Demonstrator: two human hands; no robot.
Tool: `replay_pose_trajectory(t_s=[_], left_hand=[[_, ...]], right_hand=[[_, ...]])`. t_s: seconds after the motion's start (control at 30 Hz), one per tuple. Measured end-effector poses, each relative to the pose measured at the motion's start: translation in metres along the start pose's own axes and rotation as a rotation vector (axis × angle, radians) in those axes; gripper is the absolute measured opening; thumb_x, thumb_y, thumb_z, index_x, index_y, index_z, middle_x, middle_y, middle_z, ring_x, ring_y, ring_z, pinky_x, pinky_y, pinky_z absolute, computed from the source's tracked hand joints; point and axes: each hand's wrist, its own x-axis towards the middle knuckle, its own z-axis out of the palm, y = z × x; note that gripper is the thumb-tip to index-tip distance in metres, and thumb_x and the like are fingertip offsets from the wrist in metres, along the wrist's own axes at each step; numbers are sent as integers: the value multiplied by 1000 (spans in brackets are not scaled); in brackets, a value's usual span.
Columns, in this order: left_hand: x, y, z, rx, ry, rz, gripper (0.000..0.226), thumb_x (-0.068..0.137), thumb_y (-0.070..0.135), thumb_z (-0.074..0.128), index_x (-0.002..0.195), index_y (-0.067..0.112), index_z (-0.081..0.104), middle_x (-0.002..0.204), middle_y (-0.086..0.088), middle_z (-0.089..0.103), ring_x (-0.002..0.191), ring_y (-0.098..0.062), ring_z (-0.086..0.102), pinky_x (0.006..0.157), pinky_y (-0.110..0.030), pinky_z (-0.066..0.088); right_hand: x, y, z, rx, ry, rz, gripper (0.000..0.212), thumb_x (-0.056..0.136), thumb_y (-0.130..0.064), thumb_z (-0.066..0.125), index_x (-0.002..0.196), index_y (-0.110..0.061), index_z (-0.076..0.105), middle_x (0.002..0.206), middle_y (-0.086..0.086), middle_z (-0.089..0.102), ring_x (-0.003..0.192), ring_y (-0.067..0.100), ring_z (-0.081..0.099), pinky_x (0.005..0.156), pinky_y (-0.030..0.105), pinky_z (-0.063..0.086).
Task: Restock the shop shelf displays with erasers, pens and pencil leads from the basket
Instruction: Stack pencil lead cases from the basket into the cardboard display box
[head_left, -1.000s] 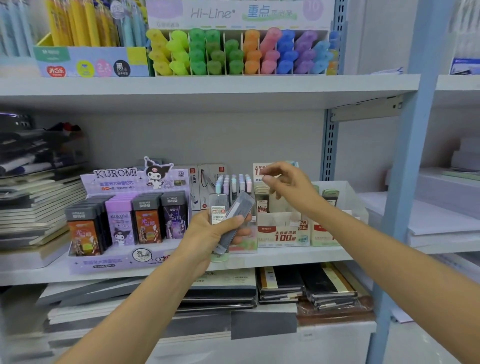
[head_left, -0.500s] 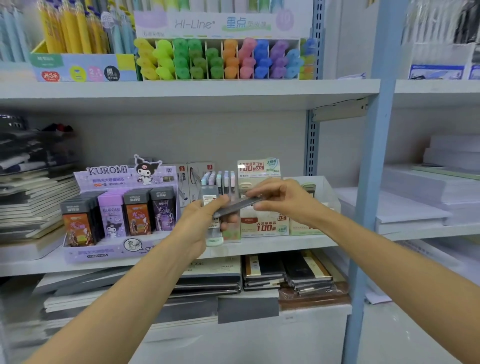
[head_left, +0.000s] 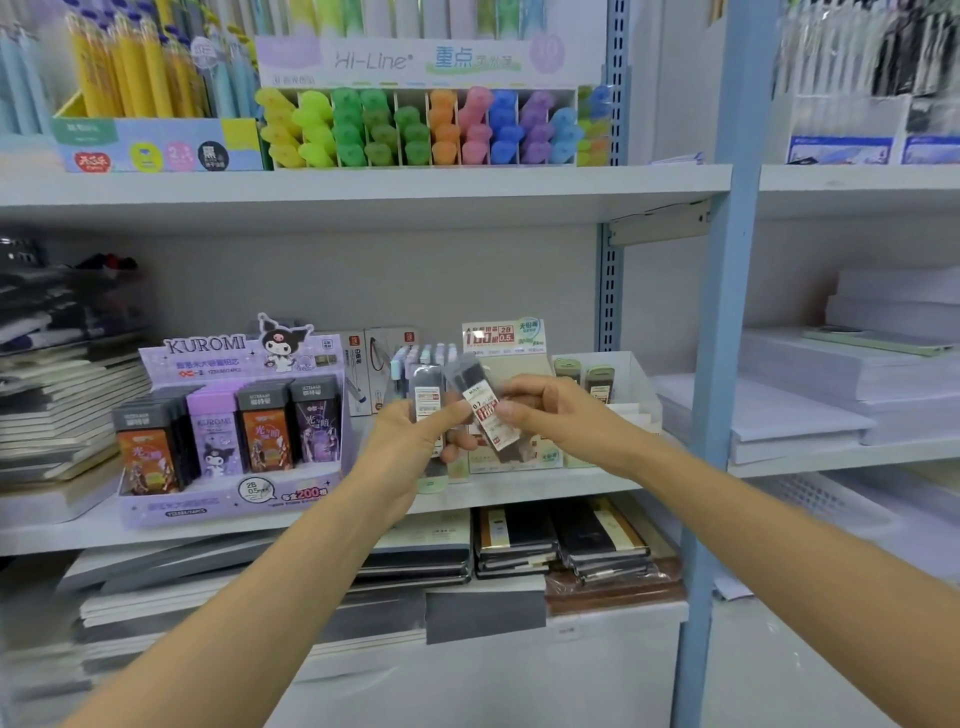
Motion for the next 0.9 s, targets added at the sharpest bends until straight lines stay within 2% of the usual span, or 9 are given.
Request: replay_pose_trajectory(t_s=[0.13, 0.23, 0.33, 0.43, 0.53, 0.63, 0.77, 0.83, 0.9], left_hand=[[-2, -1, 8, 61, -81, -4, 10, 93, 21, 63, 96, 13, 68, 64, -3, 70, 45, -7, 51, 54, -23, 47], [-1, 3, 8, -24, -112, -34, 17, 98, 13, 46, 101, 9, 63, 70, -8, 71, 53, -14, 53, 58, -28, 46], [1, 5, 4, -114, -194, -61, 24, 99, 3, 34, 104, 3, 57, 80, -10, 69, 64, -21, 64, 54, -28, 50], [3, 1, 2, 40, -324, -32, 22, 102, 6, 42, 112, 4, 61, 94, -16, 71, 75, -20, 71, 64, -25, 58], [4, -4, 5, 73, -362, -14, 20, 99, 9, 51, 110, 8, 67, 93, -13, 75, 76, -20, 72, 70, -25, 59], [5, -6, 7, 28, -316, -27, 18, 88, 5, 65, 106, 6, 69, 94, -14, 75, 76, -21, 72, 67, -24, 59], [10, -7, 3, -71, -123, -40, 27, 76, -4, 73, 102, -1, 68, 88, -16, 75, 71, -21, 73, 62, -22, 59], [13, -10, 2, -132, -31, -5, 27, 76, -1, 73, 103, 0, 68, 86, -14, 75, 67, -17, 71, 61, -20, 59], [15, -15, 4, -129, 17, 51, 23, 78, 4, 74, 100, 3, 68, 83, -13, 75, 62, -13, 68, 59, -19, 57]], right_hand=[[5, -8, 4, 0, 90, -70, 32, 93, -21, 63, 123, -32, 57, 110, -4, 70, 102, 8, 66, 85, 21, 53], [6, -8, -3, 29, 142, -52, 27, 92, -18, 63, 116, -30, 60, 107, -5, 70, 99, 9, 67, 82, 22, 54], [5, -9, -14, 88, 190, 3, 23, 94, -24, 60, 116, -29, 62, 112, -7, 68, 101, 10, 67, 84, 30, 56], [6, -10, -19, 108, 102, 1, 26, 96, -27, 57, 121, -24, 60, 118, -6, 67, 104, 13, 66, 82, 28, 55], [7, -12, -17, 113, -24, -16, 25, 96, -19, 58, 121, -20, 57, 111, 0, 70, 99, 16, 68, 79, 24, 54], [4, -10, -16, 85, 55, -31, 22, 96, -16, 57, 118, -21, 56, 103, 1, 73, 94, 15, 70, 74, 22, 55], [-5, -5, -23, 116, 233, 0, 18, 96, -18, 57, 114, -23, 55, 100, -1, 75, 92, 14, 71, 70, 23, 57], [-13, -2, -28, 45, 174, 90, 20, 95, -20, 58, 115, -21, 54, 102, -1, 74, 92, 14, 71, 75, 29, 59], [-23, 5, -28, -40, 6, 174, 24, 95, -21, 59, 117, -18, 53, 103, 3, 74, 93, 16, 71, 77, 31, 59]])
